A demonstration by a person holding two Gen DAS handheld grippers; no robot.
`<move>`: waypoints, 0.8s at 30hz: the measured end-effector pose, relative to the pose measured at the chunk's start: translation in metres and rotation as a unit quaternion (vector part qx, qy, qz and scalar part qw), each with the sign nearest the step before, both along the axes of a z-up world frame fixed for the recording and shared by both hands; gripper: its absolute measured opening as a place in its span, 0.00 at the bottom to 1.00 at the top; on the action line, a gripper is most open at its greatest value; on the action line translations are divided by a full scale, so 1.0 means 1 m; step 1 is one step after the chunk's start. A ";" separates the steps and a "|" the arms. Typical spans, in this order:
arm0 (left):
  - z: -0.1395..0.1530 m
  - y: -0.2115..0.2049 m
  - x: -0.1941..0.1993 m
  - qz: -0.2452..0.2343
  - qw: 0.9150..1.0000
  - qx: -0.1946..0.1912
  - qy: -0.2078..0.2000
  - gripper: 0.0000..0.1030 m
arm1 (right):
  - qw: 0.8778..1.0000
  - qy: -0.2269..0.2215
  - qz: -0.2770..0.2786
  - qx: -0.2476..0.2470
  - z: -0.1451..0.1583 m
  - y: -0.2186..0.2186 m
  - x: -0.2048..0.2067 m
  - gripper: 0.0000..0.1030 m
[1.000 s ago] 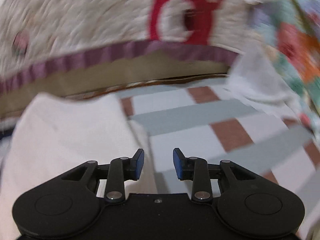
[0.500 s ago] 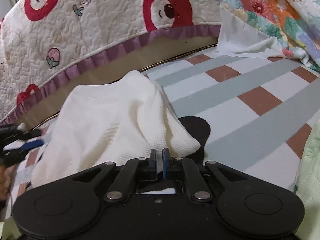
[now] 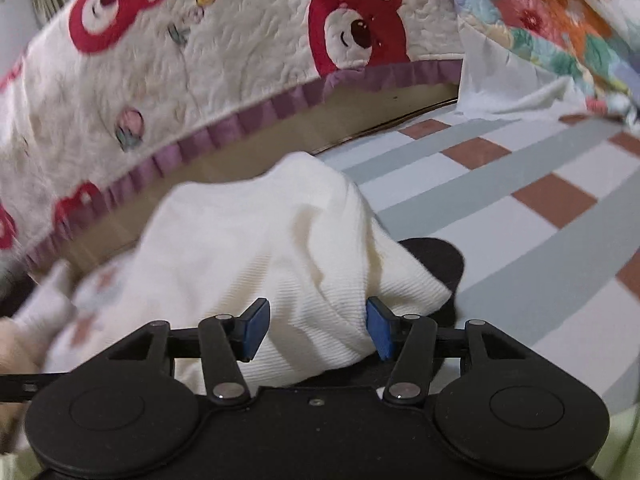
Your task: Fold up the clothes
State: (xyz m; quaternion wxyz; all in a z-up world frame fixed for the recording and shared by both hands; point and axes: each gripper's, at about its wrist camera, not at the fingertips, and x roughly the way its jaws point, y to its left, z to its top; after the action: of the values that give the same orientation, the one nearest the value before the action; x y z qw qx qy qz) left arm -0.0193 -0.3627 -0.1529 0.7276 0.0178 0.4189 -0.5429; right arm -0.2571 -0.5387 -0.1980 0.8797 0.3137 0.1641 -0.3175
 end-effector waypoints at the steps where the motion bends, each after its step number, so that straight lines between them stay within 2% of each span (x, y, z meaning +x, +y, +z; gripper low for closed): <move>1: -0.004 -0.005 -0.003 0.001 1.000 0.004 -0.011 0.44 | 0.999 -0.037 0.003 0.033 -0.005 -0.008 -0.006 0.55; 2: -0.007 -0.012 -0.006 0.001 0.999 0.019 -0.029 0.44 | 0.993 -0.090 0.000 0.079 -0.011 -0.019 -0.015 0.54; 3: -0.011 -0.018 -0.010 0.002 0.998 0.038 -0.047 0.45 | 0.981 -0.146 -0.010 0.128 -0.018 -0.030 -0.026 0.51; 4: -0.015 -0.024 -0.015 0.003 0.996 0.057 -0.066 0.44 | 0.976 -0.161 -0.021 0.146 -0.022 -0.038 -0.031 0.44; 5: -0.018 -0.028 -0.019 0.002 0.994 0.067 -0.084 0.43 | 0.972 -0.169 -0.031 0.159 -0.025 -0.045 -0.036 0.40; 6: -0.020 -0.030 -0.022 -0.001 0.992 0.069 -0.102 0.39 | 0.968 -0.176 -0.042 0.171 -0.027 -0.052 -0.041 0.31; 7: -0.023 -0.032 -0.025 -0.009 0.991 0.070 -0.113 0.24 | 0.972 -0.159 -0.039 0.166 -0.028 -0.056 -0.041 0.24; 10: -0.025 -0.031 -0.025 -0.004 0.992 0.064 -0.112 0.18 | 0.978 -0.137 -0.014 0.155 -0.030 -0.057 -0.036 0.20; 12: -0.024 -0.030 -0.024 0.004 0.992 0.059 -0.112 0.16 | 0.986 -0.105 0.001 0.131 -0.029 -0.053 -0.027 0.21; 15: -0.019 -0.029 -0.027 0.014 0.991 0.051 -0.121 0.15 | 0.996 -0.040 0.009 0.082 -0.031 -0.044 -0.012 0.28; 17: -0.016 -0.029 -0.029 0.021 0.991 0.046 -0.127 0.15 | 0.998 -0.027 0.018 0.052 -0.033 -0.041 -0.007 0.28; 18: -0.014 -0.029 -0.030 0.025 0.990 0.043 -0.130 0.14 | 0.999 -0.022 0.025 0.037 -0.028 -0.041 -0.007 0.06; 20: -0.010 -0.025 -0.028 0.034 0.990 0.046 -0.131 0.13 | 0.999 -0.016 0.031 -0.010 -0.009 -0.040 -0.011 0.05; 22: -0.004 -0.013 -0.022 0.043 0.993 0.029 -0.107 0.13 | 0.996 -0.003 0.039 -0.077 0.026 -0.035 -0.023 0.04; 23: 0.000 -0.006 -0.019 0.047 0.994 0.018 -0.094 0.13 | 0.990 0.033 0.054 -0.128 0.037 -0.027 -0.019 0.03; 24: 0.001 -0.003 -0.016 0.049 0.995 0.018 -0.086 0.13 | 0.978 0.073 0.071 -0.181 0.047 -0.019 -0.013 0.02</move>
State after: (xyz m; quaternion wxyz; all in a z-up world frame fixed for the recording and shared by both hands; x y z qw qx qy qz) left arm -0.0356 -0.3660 -0.1523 0.7863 0.0570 0.3648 -0.4954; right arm -0.2706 -0.5574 -0.1512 0.9279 0.1122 0.1898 -0.3007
